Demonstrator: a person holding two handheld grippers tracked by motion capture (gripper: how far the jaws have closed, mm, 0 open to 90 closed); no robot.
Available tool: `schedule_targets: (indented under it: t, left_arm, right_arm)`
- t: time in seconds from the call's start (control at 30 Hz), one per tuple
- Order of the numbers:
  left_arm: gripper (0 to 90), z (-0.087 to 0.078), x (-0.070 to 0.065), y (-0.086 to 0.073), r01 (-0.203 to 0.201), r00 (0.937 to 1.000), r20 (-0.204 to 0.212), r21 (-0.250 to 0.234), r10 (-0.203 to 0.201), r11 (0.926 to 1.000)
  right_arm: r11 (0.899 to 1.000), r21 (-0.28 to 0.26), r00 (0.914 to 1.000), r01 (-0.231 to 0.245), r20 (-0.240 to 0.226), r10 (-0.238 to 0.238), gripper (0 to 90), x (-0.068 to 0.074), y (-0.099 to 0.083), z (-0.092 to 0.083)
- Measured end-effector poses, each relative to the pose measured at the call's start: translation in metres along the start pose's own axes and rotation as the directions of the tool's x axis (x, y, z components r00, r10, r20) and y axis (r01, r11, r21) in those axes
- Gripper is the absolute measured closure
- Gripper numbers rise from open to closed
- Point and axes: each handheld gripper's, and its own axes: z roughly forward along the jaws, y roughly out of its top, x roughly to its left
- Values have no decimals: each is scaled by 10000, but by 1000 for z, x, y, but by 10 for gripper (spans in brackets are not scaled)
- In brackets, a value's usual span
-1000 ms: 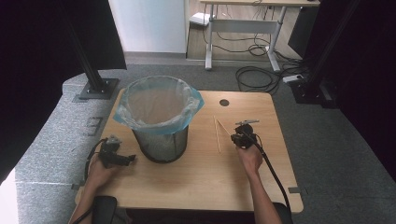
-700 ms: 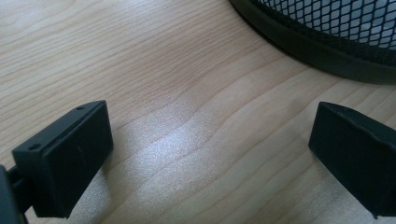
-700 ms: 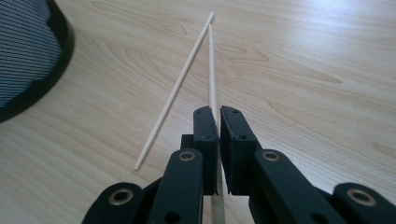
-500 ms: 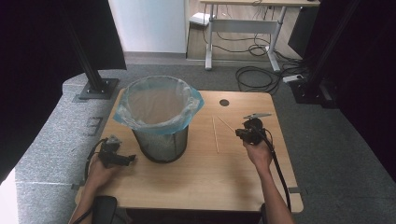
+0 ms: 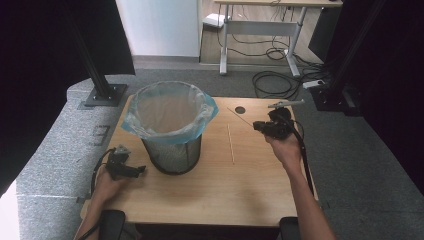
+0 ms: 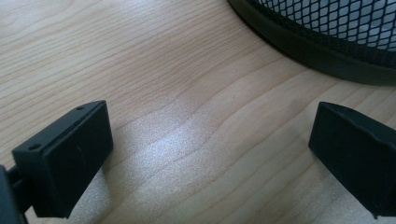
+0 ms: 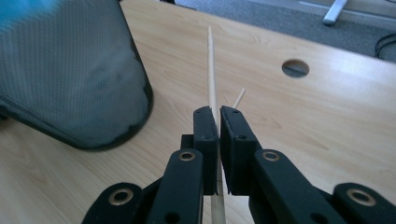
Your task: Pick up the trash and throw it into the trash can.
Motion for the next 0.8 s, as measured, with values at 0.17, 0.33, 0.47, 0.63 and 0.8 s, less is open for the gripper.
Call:
schedule_targets:
  t: [0.17,0.33,0.47,0.63,0.8]
  left_arm:
    - [0,0,0,0,-7,10000,2,-1,7,10000]
    - [0,0,0,0,0,10000,-1,-12,0,10000]
    - [0,0,0,0,-1,10000,-1,-12,1,10000]
    - [0,0,0,0,-3,10000,-1,-10,3,10000]
    - [0,0,0,0,-2,10000,-1,-10,2,10000]
  right_arm:
    - [9995,-191,9996,256,-128,-259,844,7,26,-18]
    - [9974,-308,9971,657,-371,-668,844,21,56,-33]
    - [9945,-415,9928,965,-665,-992,844,35,77,-43]
    - [9882,-457,9815,1461,-1186,-1506,844,58,104,-45]
    - [9813,-204,9691,1916,-1545,-1925,844,79,121,-32]
